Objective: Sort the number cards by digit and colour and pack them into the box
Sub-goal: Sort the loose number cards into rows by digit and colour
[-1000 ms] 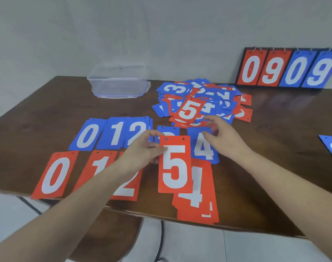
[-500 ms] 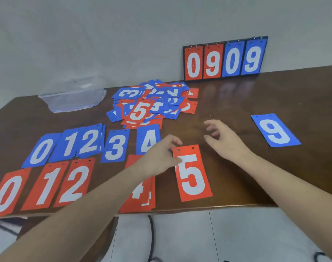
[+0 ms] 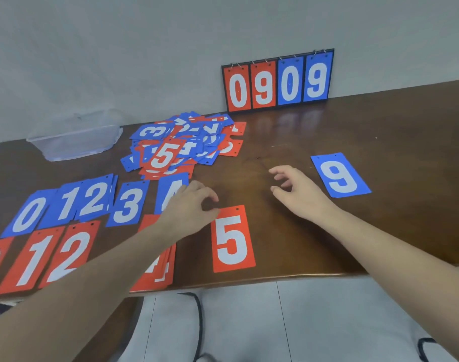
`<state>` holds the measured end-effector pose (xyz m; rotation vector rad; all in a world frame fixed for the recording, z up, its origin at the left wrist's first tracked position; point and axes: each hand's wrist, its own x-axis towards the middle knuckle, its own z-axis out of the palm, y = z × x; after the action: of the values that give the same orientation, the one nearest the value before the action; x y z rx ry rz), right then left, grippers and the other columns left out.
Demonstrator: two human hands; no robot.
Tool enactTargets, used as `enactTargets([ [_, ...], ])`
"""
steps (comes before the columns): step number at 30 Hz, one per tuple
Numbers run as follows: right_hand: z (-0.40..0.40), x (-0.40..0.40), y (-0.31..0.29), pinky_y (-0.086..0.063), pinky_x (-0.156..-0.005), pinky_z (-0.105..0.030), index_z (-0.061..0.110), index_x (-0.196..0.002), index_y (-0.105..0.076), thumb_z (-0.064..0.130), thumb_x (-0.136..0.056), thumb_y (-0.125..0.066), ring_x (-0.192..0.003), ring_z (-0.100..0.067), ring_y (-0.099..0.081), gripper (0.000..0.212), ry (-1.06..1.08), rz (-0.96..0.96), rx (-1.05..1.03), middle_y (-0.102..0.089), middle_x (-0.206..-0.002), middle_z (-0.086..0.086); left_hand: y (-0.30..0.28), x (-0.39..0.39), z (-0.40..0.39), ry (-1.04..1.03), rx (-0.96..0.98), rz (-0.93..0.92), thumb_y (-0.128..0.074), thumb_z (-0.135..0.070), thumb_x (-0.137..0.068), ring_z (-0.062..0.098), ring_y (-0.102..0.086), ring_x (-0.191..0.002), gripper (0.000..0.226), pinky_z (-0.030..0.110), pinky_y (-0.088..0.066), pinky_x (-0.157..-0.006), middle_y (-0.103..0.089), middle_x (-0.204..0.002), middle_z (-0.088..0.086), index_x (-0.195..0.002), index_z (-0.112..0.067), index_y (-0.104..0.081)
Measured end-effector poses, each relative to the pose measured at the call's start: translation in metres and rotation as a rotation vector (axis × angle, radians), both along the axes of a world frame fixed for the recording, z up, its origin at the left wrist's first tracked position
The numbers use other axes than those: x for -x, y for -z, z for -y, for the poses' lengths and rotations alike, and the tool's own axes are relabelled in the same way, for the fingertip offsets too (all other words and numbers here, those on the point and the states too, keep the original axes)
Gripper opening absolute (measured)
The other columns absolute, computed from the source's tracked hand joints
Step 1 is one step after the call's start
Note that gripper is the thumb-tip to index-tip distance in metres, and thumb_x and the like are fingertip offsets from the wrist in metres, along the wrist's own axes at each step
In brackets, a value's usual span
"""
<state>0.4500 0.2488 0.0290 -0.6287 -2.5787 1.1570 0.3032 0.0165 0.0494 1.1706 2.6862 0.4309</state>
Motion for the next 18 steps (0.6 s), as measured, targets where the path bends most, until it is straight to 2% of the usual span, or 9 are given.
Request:
enactTargets([
  [5,-0.007,0.013,0.002,-0.043,-0.078,-0.014,0.031,-0.132,-0.056,0.027,-0.098,-0.062,-0.107,-0.007,-0.058,0.034,-0.002,0.008,-0.016,-0.057,-0.127,0.008,-0.005,0.028,0.0,-0.031,-0.061,-0.06,-0.063,-0.036,-0.095,0.014,-0.044,-0.127,0.018,0.03,-0.04,-0.099,-0.055,-0.129,-0.009,-0.112,-0.031,-0.064],
  [9,-0.006,0.037,-0.001,-0.046,-0.086,-0.019,0.031,-0.129,-0.059,0.027,-0.098,-0.062,-0.107,-0.007,-0.058,0.031,0.005,0.015,-0.033,-0.057,-0.125,0.009,-0.006,0.062,0.003,-0.07,-0.103,-0.05,-0.063,-0.033,-0.095,0.018,-0.045,-0.129,0.023,0.036,-0.039,-0.104,-0.055,-0.132,-0.006,-0.118,-0.028,-0.064],
  [12,-0.001,0.062,-0.002,-0.044,-0.085,-0.02,0.031,-0.126,-0.06,0.025,-0.097,-0.062,-0.105,-0.007,-0.058,0.029,0.015,0.008,-0.033,-0.058,-0.122,0.008,-0.002,0.095,0.008,-0.116,-0.17,-0.008,-0.063,-0.031,-0.095,0.02,-0.046,-0.129,0.025,0.037,-0.041,-0.104,-0.055,-0.133,-0.005,-0.119,-0.027,-0.062],
  [14,0.004,0.081,-0.003,-0.043,-0.084,-0.02,0.03,-0.125,-0.061,0.024,-0.098,-0.062,-0.105,-0.008,-0.058,0.028,0.005,0.024,-0.039,-0.058,-0.12,0.009,0.0,0.12,0.013,-0.16,-0.208,0.031,-0.063,-0.032,-0.095,0.02,-0.049,-0.126,0.028,0.038,-0.045,-0.101,-0.055,-0.131,-0.004,-0.123,-0.026,-0.06],
  [18,0.012,0.127,-0.005,-0.044,-0.085,-0.021,0.028,-0.125,-0.061,0.024,-0.097,-0.062,-0.104,-0.009,-0.058,0.028,0.003,0.044,-0.073,-0.058,-0.119,0.008,0.001,0.172,0.018,-0.253,-0.179,0.062,-0.065,-0.043,-0.094,0.021,-0.047,-0.128,0.039,0.038,-0.049,-0.098,-0.049,-0.142,-0.002,-0.129,-0.028,-0.055],
])
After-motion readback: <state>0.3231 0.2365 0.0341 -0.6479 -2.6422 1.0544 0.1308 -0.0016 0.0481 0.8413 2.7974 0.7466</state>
